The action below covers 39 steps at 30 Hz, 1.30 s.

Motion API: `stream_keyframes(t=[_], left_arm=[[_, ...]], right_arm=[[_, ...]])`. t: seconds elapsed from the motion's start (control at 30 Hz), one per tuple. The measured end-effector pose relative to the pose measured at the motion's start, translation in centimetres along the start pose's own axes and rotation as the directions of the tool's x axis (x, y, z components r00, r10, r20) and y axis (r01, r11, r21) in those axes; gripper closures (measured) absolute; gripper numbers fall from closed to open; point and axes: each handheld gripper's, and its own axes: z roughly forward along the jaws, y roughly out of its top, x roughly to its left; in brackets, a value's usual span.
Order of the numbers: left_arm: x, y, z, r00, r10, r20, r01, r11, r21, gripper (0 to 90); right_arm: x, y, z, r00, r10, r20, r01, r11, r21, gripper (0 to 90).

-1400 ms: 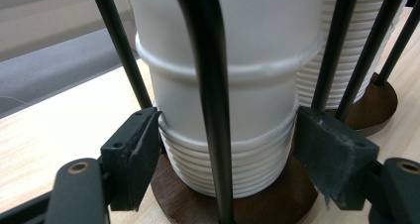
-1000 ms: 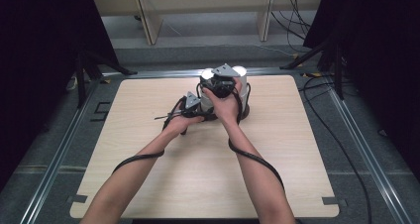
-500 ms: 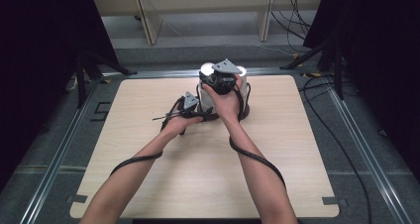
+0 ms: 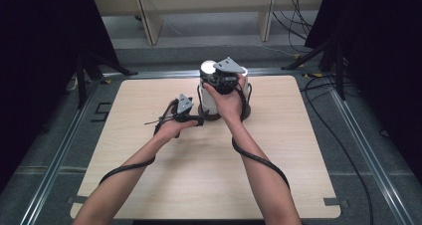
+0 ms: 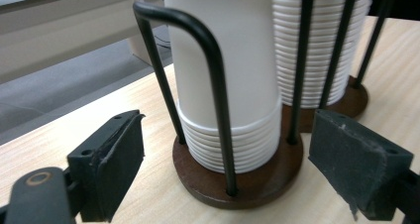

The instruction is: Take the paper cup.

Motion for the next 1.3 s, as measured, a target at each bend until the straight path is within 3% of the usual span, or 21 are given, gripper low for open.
stream_keyframes(t=[0.13,0.23,0.33,0.37,0.43,0.5,0.6,0.67,0.73,0.77,0.8,0.83,0.87,0.9,0.93,1.0,1.07,1.13,1.2,1.23,1.3], left_arm=[[0.0,-0.2,-0.8,0.9999,0.014,0.006,-0.014,0.9994,-0.030,13.5],[0.0,-0.4,-1.6,0.9998,0.016,0.009,-0.016,0.9996,-0.024,13.3],[-0.2,-0.5,-2.2,0.9994,0.027,0.023,-0.026,0.9995,-0.019,12.9],[-0.3,-0.6,-2.5,0.9990,0.036,0.027,-0.036,0.9993,-0.009,12.6],[-0.6,-0.8,-3.1,0.9991,0.038,0.020,-0.038,0.9993,-0.001,12.6],[-0.6,-0.9,-3.5,0.9978,0.062,0.022,-0.062,0.9980,-0.007,12.6],[-1.0,-1.2,-4.2,0.9992,0.032,0.023,-0.032,0.9994,-0.009,12.7],[-0.9,-1.2,-4.2,0.9986,0.046,0.026,-0.045,0.9987,-0.022,12.6],[-1.2,-1.2,-4.6,0.9993,0.018,0.032,-0.017,0.9997,-0.016,12.7],[-1.2,-1.2,-4.6,0.9988,0.035,0.033,-0.034,0.9986,-0.040,12.7],[-1.5,-1.2,-4.8,0.9993,0.016,0.034,-0.015,0.9992,-0.036,12.7],[-1.5,-1.1,-5.0,0.9987,0.038,0.033,-0.037,0.9985,-0.041,12.7],[-1.8,-1.1,-5.2,0.9990,0.021,0.039,-0.020,0.9993,-0.030,12.7],[-1.9,-1.0,-5.3,0.9986,0.036,0.039,-0.034,0.9984,-0.045,12.7],[-2.0,-1.0,-5.5,0.9985,0.038,0.039,-0.036,0.9982,-0.047,12.7],[-2.2,-0.9,-5.9,0.9985,0.039,0.040,-0.037,0.9982,-0.047,12.8],[-2.6,-0.9,-6.4,0.9986,0.025,0.046,-0.023,0.9988,-0.044,12.8],[-2.6,-0.9,-6.7,0.9978,0.046,0.048,-0.044,0.9975,-0.055,12.9],[-2.9,-1.0,-7.1,0.9978,0.047,0.047,-0.044,0.9969,-0.065,12.9],[-3.1,-1.1,-7.3,0.9982,0.033,0.050,-0.030,0.9979,-0.057,12.9],[-3.3,-1.1,-7.7,0.9982,0.037,0.047,-0.035,0.9976,-0.060,12.9]], right_arm=[[-0.2,0.0,-0.2,0.9997,-0.023,-0.003,0.023,1.000,-0.009,35.6],[0.0,-0.1,-0.7,0.9998,0.016,-0.011,-0.016,1.000,0.002,35.6],[-0.1,-0.2,-1.1,0.9998,0.002,-0.020,-0.002,1.000,0.000,35.5],[-0.3,-0.2,-1.1,0.9996,-0.024,-0.015,0.024,1.000,-0.014,35.6],[0.0,-0.3,-1.4,0.9994,0.015,-0.030,-0.015,1.000,-0.002,35.5],[-0.1,-0.3,-1.7,0.9994,-0.016,-0.030,0.016,1.000,-0.010,35.6],[0.0,-0.4,-2.0,0.9993,-0.013,-0.035,0.013,1.000,-0.016,35.6],[0.1,-0.4,-2.1,0.9991,0.002,-0.042,-0.003,1.000,-0.011,35.6],[0.0,-0.5,-2.3,0.9989,-0.023,-0.040,0.023,1.000,-0.020,35.5],[0.2,-0.5,-2.6,0.9987,-0.016,-0.048,0.015,1.000,-0.016,35.5],[0.2,-0.5,-2.6,0.9987,-0.016,-0.048,0.015,1.000,-0.016,35.5],[0.3,-0.5,-2.7,0.9984,-0.024,-0.051,0.022,0.999,-0.023,35.6],[0.4,-0.6,-2.8,0.9983,-0.019,-0.055,0.018,1.000,-0.026,35.6],[0.3,-0.6,-3.0,0.9981,-0.034,-0.052,0.033,0.999,-0.027,35.5],[0.5,-0.7,-3.2,0.9978,0.001,-0.066,-0.002,1.000,-0.013,35.5],[0.5,-0.8,-3.4,0.9977,-0.017,-0.066,0.015,0.999,-0.029,35.6],[0.7,-1.0,-3.8,0.9968,0.007,-0.080,-0.009,1.000,-0.018,35.6],[0.6,-1.2,-4.1,0.9971,-0.022,-0.072,0.020,0.999,-0.031,35.6],[0.9,-1.5,-4.5,0.9949,0.010,-0.100,-0.013,1.000,-0.029,35.6],[0.8,-1.6,-4.8,0.9953,-0.011,-0.096,0.008,0.999,-0.034,35.5],[1.0,-1.9,-5.2,0.9938,0.007,-0.111,-0.009,1.000,-0.020,35.5]])
